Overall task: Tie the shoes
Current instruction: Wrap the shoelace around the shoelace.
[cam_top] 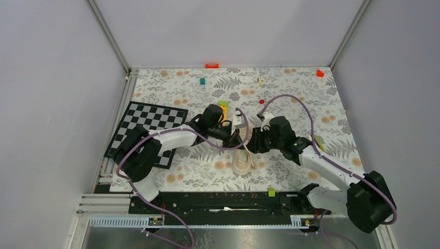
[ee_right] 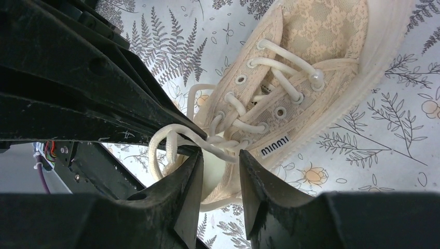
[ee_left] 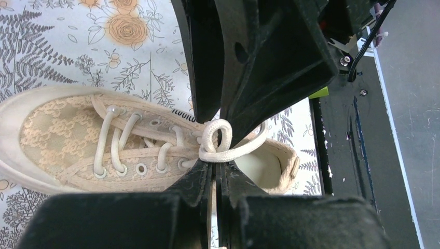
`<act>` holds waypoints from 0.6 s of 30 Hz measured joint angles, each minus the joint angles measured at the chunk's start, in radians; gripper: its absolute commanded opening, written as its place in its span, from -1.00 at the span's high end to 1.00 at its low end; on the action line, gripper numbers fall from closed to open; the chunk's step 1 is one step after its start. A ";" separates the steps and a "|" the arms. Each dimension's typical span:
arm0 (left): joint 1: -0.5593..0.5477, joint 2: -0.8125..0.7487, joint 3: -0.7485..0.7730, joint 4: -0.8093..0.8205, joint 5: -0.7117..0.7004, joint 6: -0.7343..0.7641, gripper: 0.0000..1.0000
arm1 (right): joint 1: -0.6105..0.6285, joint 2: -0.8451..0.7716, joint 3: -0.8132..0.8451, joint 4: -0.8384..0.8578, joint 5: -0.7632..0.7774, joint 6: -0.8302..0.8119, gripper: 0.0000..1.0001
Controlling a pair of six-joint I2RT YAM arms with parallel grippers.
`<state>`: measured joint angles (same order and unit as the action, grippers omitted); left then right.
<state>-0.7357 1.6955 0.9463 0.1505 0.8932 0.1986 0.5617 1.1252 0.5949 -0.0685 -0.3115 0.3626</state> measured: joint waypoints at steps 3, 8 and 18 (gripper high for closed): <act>0.005 0.000 0.000 -0.014 -0.005 0.000 1.00 | 0.000 0.027 0.000 0.019 -0.009 -0.004 0.27; 0.006 0.000 0.000 -0.021 -0.006 0.003 1.00 | 0.000 0.071 0.001 0.050 -0.014 -0.008 0.67; 0.006 0.002 0.000 -0.011 -0.007 -0.007 1.00 | -0.001 0.072 -0.002 0.063 -0.015 -0.006 1.00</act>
<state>-0.7296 1.6978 0.9463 0.1398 0.8860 0.1913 0.5610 1.1976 0.5930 -0.0051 -0.3267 0.3561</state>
